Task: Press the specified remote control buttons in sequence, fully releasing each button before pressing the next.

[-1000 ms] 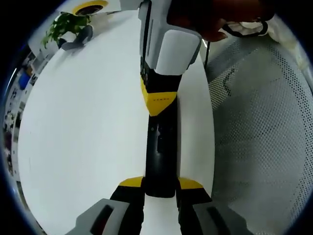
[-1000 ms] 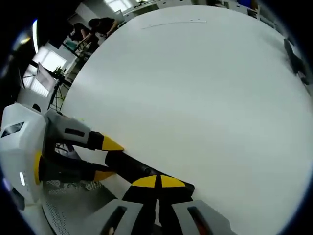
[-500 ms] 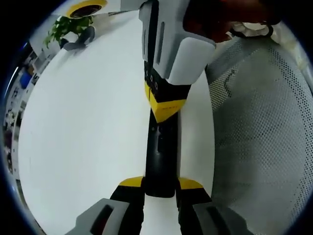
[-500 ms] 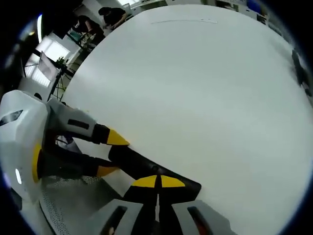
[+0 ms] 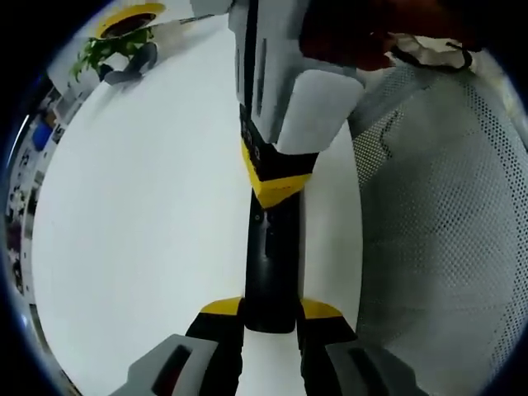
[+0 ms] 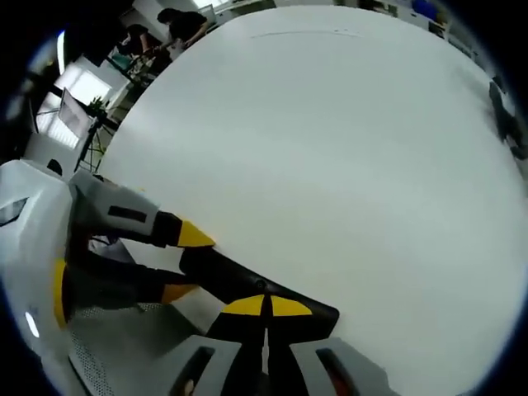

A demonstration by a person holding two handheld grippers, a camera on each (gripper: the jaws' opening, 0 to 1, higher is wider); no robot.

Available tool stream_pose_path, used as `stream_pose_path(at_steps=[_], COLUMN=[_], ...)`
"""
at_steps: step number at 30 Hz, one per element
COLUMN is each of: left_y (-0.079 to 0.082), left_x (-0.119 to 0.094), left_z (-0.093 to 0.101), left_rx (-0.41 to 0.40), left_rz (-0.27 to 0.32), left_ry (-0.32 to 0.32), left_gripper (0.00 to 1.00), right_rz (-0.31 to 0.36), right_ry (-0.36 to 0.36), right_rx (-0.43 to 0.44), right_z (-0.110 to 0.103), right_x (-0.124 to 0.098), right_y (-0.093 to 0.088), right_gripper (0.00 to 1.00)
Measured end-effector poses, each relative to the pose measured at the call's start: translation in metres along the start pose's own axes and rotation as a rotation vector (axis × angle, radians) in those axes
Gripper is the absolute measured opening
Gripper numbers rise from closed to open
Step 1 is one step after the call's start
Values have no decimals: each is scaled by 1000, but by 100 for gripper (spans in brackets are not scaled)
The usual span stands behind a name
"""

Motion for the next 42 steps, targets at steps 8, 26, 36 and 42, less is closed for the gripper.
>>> stream_pose_path(at_steps=[8, 26, 36, 42], left_y=[-1, -2, -1, -1], left_x=[-1, -1, 0, 0], left_z=[0, -1, -2, -2], left_rx=[11, 8, 10, 6], left_rz=[11, 36, 28, 33], left_ry=[-5, -13, -12, -9], left_gripper=[23, 23, 23, 23], right_rz=[17, 14, -13, -36], right_ry=[-12, 22, 53, 60], right_rx=[-58, -36, 9, 11], right_z=[-2, 1, 2, 0], right_x=[-2, -10, -14, -11], right_y=[-3, -4, -10, -14], right_gripper=[0, 0, 0, 0])
Point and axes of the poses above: the point that each gripper's makers call its tool centre point, and the gripper's own axes: x roughly forward along the fingers, z roughly to its right, y roughly out of its top, the point moved 5 cm from there along -x, roughly backward along the fingers, and after that the axes turned 6 degrees about -y, right-handed, at the moved point
